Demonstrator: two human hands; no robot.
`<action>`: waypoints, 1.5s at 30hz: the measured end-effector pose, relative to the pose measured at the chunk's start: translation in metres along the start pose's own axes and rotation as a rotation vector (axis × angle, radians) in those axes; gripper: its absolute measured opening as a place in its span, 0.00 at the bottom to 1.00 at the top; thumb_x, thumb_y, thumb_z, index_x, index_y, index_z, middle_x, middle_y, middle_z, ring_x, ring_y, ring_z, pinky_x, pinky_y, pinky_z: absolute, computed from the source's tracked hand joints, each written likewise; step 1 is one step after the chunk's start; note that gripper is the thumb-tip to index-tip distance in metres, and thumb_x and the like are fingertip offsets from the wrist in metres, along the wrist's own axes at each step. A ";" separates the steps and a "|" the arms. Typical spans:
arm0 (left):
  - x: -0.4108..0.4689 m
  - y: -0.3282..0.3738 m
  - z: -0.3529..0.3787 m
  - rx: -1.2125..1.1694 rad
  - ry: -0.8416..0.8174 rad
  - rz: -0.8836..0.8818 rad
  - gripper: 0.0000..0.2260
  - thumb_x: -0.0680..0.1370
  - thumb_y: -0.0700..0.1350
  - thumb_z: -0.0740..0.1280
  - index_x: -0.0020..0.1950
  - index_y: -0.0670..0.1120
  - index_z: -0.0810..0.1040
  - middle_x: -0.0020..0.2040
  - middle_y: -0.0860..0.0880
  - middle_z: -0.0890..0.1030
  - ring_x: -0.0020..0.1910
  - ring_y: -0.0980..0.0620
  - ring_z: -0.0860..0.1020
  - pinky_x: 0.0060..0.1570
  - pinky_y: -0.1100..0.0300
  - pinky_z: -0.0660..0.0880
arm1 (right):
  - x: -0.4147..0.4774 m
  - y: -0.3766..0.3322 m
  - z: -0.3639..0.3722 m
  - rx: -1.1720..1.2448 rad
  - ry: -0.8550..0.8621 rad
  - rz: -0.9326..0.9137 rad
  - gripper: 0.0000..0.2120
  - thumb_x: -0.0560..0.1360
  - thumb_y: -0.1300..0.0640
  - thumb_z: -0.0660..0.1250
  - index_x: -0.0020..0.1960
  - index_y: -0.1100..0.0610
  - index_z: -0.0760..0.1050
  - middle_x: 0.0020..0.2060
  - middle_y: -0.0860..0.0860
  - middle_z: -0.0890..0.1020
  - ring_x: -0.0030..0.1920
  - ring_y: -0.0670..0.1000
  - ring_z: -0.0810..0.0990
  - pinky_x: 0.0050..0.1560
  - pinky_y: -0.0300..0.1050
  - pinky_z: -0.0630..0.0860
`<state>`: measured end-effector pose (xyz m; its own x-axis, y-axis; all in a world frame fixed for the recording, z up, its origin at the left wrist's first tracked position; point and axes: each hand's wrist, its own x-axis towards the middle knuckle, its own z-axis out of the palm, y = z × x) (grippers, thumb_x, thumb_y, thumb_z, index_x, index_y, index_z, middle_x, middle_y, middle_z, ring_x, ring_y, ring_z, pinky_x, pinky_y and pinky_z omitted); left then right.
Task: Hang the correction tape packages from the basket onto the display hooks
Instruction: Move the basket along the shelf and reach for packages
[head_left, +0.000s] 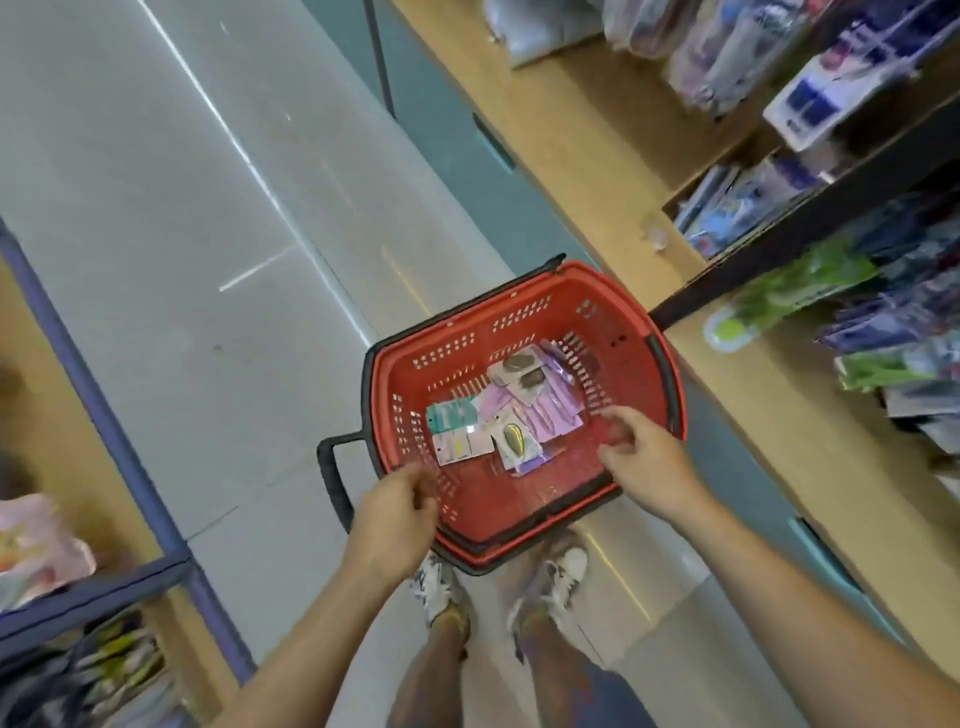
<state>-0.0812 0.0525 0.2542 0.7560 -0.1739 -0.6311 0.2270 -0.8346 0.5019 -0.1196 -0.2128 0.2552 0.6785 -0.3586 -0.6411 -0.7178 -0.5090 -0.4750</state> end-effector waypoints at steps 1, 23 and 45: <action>0.023 -0.004 0.014 -0.005 -0.033 -0.008 0.13 0.76 0.36 0.62 0.56 0.48 0.80 0.48 0.51 0.82 0.50 0.48 0.80 0.48 0.57 0.74 | 0.023 0.009 0.011 0.003 -0.007 0.028 0.21 0.75 0.60 0.69 0.68 0.53 0.72 0.49 0.51 0.79 0.49 0.55 0.80 0.51 0.45 0.73; 0.424 -0.079 0.307 0.226 -0.096 -0.058 0.27 0.78 0.54 0.68 0.73 0.46 0.64 0.69 0.43 0.72 0.69 0.40 0.68 0.64 0.42 0.71 | 0.414 0.211 0.226 -0.062 0.016 0.391 0.54 0.62 0.42 0.81 0.77 0.55 0.56 0.71 0.58 0.69 0.72 0.61 0.68 0.71 0.57 0.67; 0.356 -0.064 0.320 -0.929 -0.363 -0.451 0.13 0.79 0.43 0.55 0.62 0.46 0.71 0.57 0.41 0.82 0.50 0.41 0.84 0.44 0.44 0.83 | 0.365 0.197 0.247 0.558 -0.349 0.521 0.44 0.66 0.61 0.80 0.75 0.49 0.62 0.67 0.48 0.76 0.59 0.53 0.80 0.42 0.47 0.83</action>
<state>-0.0234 -0.1233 -0.1921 0.2956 -0.2225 -0.9290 0.9272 -0.1673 0.3351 -0.0519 -0.2509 -0.2219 0.2173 -0.1312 -0.9673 -0.9602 0.1497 -0.2360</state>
